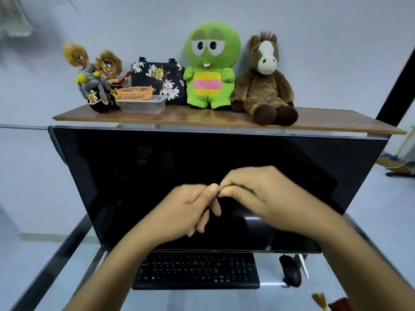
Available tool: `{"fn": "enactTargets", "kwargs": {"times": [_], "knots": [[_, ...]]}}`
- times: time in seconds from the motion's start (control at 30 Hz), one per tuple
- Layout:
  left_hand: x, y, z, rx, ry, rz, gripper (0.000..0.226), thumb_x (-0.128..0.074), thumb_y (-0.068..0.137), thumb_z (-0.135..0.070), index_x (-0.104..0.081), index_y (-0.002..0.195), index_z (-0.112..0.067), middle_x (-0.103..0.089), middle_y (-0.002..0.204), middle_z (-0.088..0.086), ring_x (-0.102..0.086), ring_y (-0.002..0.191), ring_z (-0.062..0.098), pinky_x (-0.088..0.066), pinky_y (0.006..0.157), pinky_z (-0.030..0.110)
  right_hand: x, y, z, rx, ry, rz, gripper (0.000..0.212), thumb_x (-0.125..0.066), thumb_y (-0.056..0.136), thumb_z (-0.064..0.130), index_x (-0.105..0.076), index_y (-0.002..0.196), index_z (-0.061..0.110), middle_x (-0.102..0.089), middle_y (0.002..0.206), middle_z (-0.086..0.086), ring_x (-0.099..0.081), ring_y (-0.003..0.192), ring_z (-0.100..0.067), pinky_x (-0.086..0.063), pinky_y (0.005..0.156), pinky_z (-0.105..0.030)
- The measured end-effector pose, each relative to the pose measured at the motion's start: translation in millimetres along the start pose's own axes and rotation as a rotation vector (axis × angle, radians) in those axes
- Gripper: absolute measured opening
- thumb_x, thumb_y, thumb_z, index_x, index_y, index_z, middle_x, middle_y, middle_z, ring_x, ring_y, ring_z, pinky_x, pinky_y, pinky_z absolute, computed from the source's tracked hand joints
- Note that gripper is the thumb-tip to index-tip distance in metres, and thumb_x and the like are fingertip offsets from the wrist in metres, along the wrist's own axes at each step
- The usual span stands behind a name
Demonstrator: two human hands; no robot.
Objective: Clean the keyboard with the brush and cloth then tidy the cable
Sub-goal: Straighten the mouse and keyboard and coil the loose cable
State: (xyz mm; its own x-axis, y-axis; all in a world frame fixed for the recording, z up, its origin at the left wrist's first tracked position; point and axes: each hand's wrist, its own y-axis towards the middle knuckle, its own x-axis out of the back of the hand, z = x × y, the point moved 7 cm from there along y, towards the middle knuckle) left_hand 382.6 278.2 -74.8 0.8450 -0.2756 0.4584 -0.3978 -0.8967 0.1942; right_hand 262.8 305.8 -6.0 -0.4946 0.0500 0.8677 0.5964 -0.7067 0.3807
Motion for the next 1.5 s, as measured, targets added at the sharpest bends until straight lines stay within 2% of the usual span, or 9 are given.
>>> {"fn": "enactTargets", "kwargs": {"times": [0.17,0.3,0.47,0.67,0.77,0.93,1.13,1.3,1.5], "knots": [[-35.5,-30.8,-22.6,-0.017,-0.939,0.365,0.051,-0.035,0.099,-0.046,-0.045,0.064,-0.01,-0.023,0.043,-0.003,-0.02,0.034,0.01,-0.042,0.047,0.027,17.8,5.1,-22.9,-0.069,0.276,-0.186,0.014,-0.056,0.096,0.018,-0.07,0.093,0.014,-0.065,0.074,0.021,-0.061,0.071,0.003,-0.041,0.066,-0.008],[-21.3,-24.8,-35.6,-0.103,-1.26,0.29,0.044,-0.037,0.1,-0.038,-0.045,0.063,-0.014,-0.021,0.043,-0.006,-0.018,0.033,0.01,-0.039,0.044,0.024,-42.1,4.0,-23.1,-0.175,0.404,-0.092,0.019,-0.046,0.098,0.018,-0.062,0.088,0.021,-0.06,0.069,-0.002,-0.05,0.062,-0.001,-0.045,0.058,-0.025],[-1.0,-12.2,-10.0,-0.05,-1.172,-0.009,0.048,-0.034,0.1,-0.043,-0.045,0.062,-0.015,-0.024,0.042,-0.007,-0.023,0.034,0.008,-0.041,0.046,0.025,-86.5,-13.2,-12.7,-0.294,0.337,0.201,0.019,-0.043,0.099,0.017,-0.055,0.085,0.019,-0.059,0.07,0.005,-0.055,0.061,-0.007,-0.047,0.057,-0.025],[3.1,-10.3,9.9,-0.038,-1.068,-0.277,0.049,-0.034,0.099,-0.044,-0.046,0.062,-0.014,-0.028,0.045,-0.002,-0.027,0.039,0.014,-0.044,0.053,0.029,-69.7,-16.9,-14.9,-0.376,0.42,0.031,0.014,-0.055,0.095,0.017,-0.065,0.098,0.026,-0.069,0.077,0.006,-0.063,0.061,-0.005,-0.049,0.055,-0.016],[2.6,-10.9,11.0,-0.062,-0.898,-0.377,0.046,-0.036,0.096,-0.044,-0.049,0.067,-0.011,-0.036,0.051,0.003,-0.039,0.047,0.018,-0.048,0.06,0.032,-52.9,-19.7,-14.3,-0.353,0.419,-0.11,0.006,-0.066,0.089,0.016,-0.066,0.089,0.023,-0.07,0.078,0.003,-0.067,0.066,-0.007,-0.055,0.064,-0.021],[-7.0,-12.2,13.6,0.033,-1.081,-0.277,0.048,-0.04,0.099,-0.041,-0.04,0.058,-0.016,-0.02,0.045,-0.004,-0.018,0.04,0.01,-0.032,0.042,0.025,-37.8,-18.2,-27.0,-0.303,0.445,-0.196,0.011,-0.072,0.084,0.014,-0.071,0.084,0.024,-0.069,0.079,0.007,-0.065,0.074,-0.01,-0.053,0.071,-0.02],[-12.8,-13.4,3.0,0.084,-1.176,-0.2,0.048,-0.04,0.098,-0.039,-0.036,0.054,-0.018,-0.019,0.042,-0.007,-0.013,0.037,0.007,-0.02,0.037,0.021,-49.9,-21.0,-53.1,-0.369,0.572,-0.218,0.046,-0.062,0.085,-0.001,-0.056,0.116,0.033,-0.057,0.116,0.01,-0.058,0.093,-0.006,-0.05,0.075,-0.021],[-24.6,-15.6,-2.9,0.152,-1.107,-0.02,0.05,-0.047,0.097,-0.041,-0.034,0.055,-0.017,-0.017,0.044,-0.006,-0.011,0.038,0.008,-0.019,0.038,0.022,-41.4,-10.1,-49.2,-0.28,0.485,-0.235,0.059,-0.055,0.093,0.006,-0.039,0.141,0.036,-0.049,0.13,0.016,-0.055,0.085,-0.003,-0.047,0.07,-0.017],[-16.1,-9.9,-9.9,0.069,-1.089,-0.04,0.048,-0.044,0.096,-0.04,-0.037,0.055,-0.017,-0.02,0.042,-0.007,-0.016,0.035,0.007,-0.023,0.037,0.022,-51.2,-3.4,-40.3,-0.225,0.707,-0.064,0.031,-0.041,0.102,0.024,-0.063,0.123,0.02,-0.062,0.083,0.017,-0.052,0.075,0.003,-0.042,0.067,-0.012]]}}
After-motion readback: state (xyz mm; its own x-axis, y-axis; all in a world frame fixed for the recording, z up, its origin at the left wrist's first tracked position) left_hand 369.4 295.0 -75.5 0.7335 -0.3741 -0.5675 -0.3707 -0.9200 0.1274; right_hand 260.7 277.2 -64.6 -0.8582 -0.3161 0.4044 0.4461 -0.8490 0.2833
